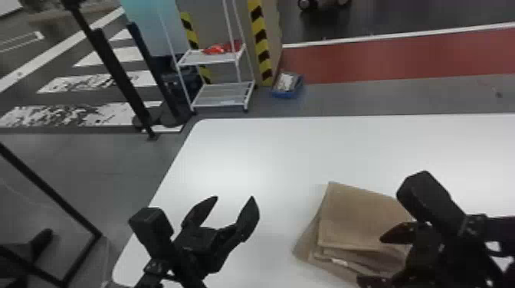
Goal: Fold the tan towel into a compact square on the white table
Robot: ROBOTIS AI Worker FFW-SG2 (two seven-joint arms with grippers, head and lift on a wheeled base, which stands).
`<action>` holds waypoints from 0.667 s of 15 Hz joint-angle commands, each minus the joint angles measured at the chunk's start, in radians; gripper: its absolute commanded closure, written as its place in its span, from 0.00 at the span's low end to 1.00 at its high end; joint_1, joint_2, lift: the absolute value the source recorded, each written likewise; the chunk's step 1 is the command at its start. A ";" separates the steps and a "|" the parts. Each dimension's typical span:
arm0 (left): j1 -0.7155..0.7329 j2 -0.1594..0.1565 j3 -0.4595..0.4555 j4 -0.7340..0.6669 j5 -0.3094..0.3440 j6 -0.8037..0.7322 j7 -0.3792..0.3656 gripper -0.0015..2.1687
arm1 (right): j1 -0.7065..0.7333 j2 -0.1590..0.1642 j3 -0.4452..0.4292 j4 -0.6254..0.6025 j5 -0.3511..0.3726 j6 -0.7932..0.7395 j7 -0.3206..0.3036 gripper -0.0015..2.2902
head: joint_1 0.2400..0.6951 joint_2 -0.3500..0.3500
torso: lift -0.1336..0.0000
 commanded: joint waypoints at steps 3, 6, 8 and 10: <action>-0.009 0.002 0.002 0.020 0.003 -0.006 0.000 0.04 | -0.039 0.003 0.046 0.055 0.028 -0.002 0.018 0.10 | 1.00 0.95 | 0.08; -0.017 0.003 0.002 0.033 0.008 -0.013 0.000 0.04 | -0.038 0.000 0.049 0.051 0.034 -0.006 0.038 0.20 | 1.00 0.97 | 0.08; -0.023 0.005 0.002 0.041 0.013 -0.013 0.000 0.04 | -0.036 0.000 0.050 0.047 0.034 -0.006 0.059 0.22 | 1.00 0.97 | 0.08; -0.025 0.005 0.002 0.044 0.014 -0.013 0.000 0.04 | -0.035 0.000 0.050 0.038 0.034 -0.002 0.073 0.22 | 1.00 0.98 | 0.08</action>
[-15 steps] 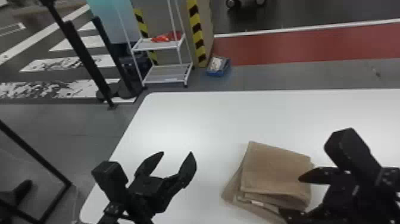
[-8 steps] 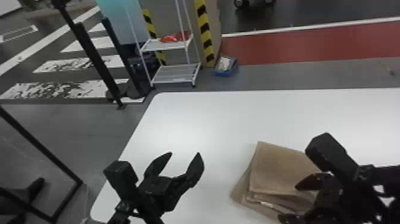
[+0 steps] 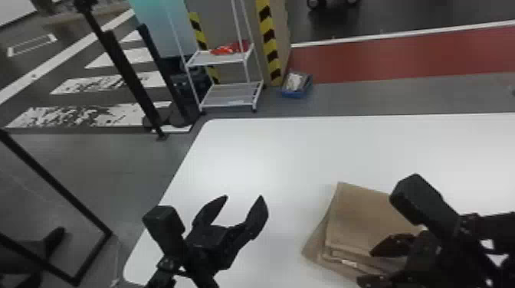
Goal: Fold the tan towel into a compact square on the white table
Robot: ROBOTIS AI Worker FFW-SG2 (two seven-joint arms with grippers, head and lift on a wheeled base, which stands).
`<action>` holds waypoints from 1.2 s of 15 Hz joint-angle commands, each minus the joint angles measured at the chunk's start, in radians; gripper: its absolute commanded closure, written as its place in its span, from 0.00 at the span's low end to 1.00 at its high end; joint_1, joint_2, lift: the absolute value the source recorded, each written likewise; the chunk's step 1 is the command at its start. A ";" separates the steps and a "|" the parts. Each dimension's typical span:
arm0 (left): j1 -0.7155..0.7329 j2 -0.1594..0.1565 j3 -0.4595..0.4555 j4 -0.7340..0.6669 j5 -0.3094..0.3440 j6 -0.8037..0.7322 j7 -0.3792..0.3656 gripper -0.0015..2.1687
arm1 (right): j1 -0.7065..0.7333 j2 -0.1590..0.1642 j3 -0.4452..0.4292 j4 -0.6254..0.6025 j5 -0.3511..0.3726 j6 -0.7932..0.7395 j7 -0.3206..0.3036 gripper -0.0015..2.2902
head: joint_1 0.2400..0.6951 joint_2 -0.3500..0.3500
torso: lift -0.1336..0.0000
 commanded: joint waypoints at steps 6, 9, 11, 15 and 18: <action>-0.007 0.003 -0.002 0.015 0.003 0.000 0.000 0.04 | -0.003 -0.005 -0.001 -0.007 0.003 0.009 0.005 0.22 | 1.00 0.98 | 0.08; -0.015 0.006 -0.002 0.023 0.004 0.000 0.000 0.04 | -0.009 -0.009 -0.006 -0.010 0.018 0.012 0.010 0.22 | 1.00 0.98 | 0.08; -0.015 0.005 -0.003 0.027 0.004 0.000 0.000 0.04 | -0.009 -0.011 -0.003 0.010 0.041 0.000 0.010 0.22 | 1.00 0.97 | 0.08; -0.018 0.008 -0.003 0.033 0.004 0.000 0.000 0.04 | -0.031 -0.023 0.023 0.056 0.089 -0.049 0.010 0.22 | 1.00 0.95 | 0.08; -0.031 0.006 -0.006 0.039 0.004 0.000 0.000 0.04 | -0.042 -0.040 0.023 0.056 0.103 -0.077 0.010 0.40 | 1.00 0.94 | 0.08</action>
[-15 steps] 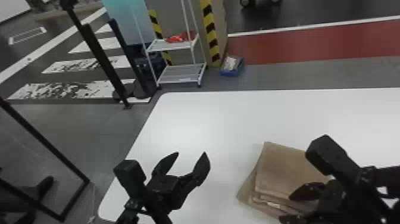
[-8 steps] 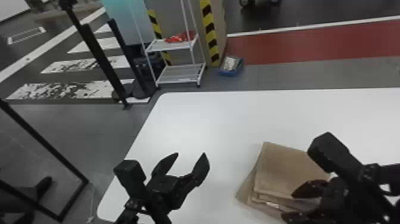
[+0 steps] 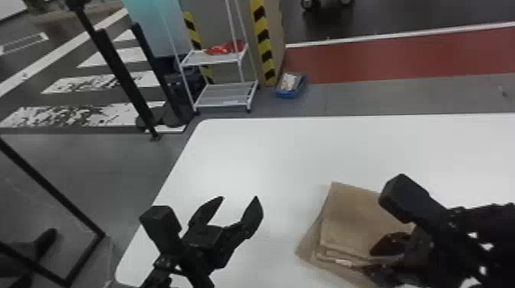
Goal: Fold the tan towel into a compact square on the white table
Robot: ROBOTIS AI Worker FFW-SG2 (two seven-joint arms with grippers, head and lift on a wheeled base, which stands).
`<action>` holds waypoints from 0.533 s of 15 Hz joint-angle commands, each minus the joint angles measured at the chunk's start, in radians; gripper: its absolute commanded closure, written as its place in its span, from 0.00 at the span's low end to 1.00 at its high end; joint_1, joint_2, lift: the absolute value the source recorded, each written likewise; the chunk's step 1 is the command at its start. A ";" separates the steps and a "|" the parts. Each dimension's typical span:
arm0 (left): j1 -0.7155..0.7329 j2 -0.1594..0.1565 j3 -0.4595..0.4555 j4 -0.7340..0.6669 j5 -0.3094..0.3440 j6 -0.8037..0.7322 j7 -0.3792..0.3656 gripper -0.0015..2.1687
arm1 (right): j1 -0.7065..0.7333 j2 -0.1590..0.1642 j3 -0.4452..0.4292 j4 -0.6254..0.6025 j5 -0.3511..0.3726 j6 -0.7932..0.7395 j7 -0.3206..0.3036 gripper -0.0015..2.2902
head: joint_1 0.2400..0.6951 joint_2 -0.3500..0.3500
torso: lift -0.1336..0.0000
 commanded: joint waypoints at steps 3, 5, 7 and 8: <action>-0.017 -0.001 -0.010 0.007 -0.003 0.003 0.002 0.04 | -0.006 -0.035 -0.003 0.001 0.023 -0.020 0.003 0.40 | 1.00 0.91 | 0.08; -0.020 -0.003 -0.013 0.008 -0.005 0.006 0.002 0.04 | -0.004 -0.057 -0.003 0.001 0.042 -0.060 0.003 0.40 | 1.00 0.89 | 0.08; -0.021 -0.004 -0.018 0.008 -0.008 0.006 0.003 0.04 | -0.010 -0.075 -0.010 0.020 0.071 -0.131 0.003 0.40 | 1.00 0.87 | 0.08; -0.021 -0.006 -0.019 0.010 -0.008 0.006 0.003 0.04 | -0.015 -0.075 -0.020 0.023 0.066 -0.131 0.003 0.40 | 1.00 0.86 | 0.08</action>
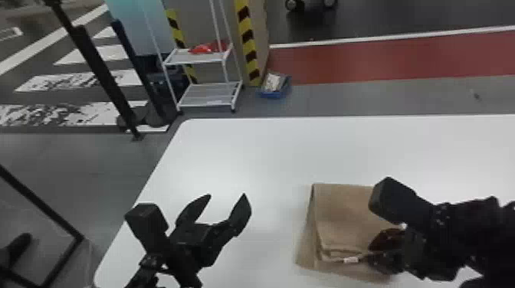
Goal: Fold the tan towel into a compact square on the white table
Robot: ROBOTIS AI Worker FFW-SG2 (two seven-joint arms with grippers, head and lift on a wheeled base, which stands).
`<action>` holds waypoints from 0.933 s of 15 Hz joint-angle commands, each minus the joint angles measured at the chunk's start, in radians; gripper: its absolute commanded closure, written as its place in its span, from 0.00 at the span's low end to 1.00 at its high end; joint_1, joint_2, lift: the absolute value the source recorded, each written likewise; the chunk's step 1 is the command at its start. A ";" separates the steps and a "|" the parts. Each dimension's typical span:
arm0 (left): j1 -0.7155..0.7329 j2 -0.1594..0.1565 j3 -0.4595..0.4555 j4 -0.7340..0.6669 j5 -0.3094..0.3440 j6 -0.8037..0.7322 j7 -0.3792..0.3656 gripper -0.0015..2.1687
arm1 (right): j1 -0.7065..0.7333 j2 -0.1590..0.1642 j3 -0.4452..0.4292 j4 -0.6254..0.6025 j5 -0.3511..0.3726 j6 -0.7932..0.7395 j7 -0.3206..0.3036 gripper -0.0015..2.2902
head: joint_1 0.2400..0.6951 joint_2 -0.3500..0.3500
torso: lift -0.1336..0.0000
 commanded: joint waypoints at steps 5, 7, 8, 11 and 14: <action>-0.004 0.003 -0.002 0.010 0.002 0.000 -0.001 0.04 | 0.005 -0.005 -0.041 -0.046 -0.023 0.013 0.003 0.10 | 1.00 0.82 | 0.08; -0.004 0.003 -0.002 0.016 0.002 0.000 -0.001 0.04 | 0.022 -0.012 -0.100 -0.145 -0.116 0.093 0.003 0.09 | 1.00 0.81 | 0.08; -0.006 0.003 -0.006 0.019 0.002 0.000 -0.001 0.04 | 0.037 0.014 -0.152 -0.196 -0.182 0.133 0.003 0.09 | 1.00 0.81 | 0.08; -0.006 0.003 -0.013 0.019 0.003 -0.003 -0.003 0.04 | 0.040 0.112 -0.215 -0.214 -0.254 0.163 -0.051 0.08 | 1.00 0.82 | 0.08; 0.013 0.004 -0.010 0.016 0.003 -0.009 -0.011 0.04 | 0.031 0.167 -0.227 -0.108 -0.221 0.120 -0.106 0.20 | 1.00 0.82 | 0.08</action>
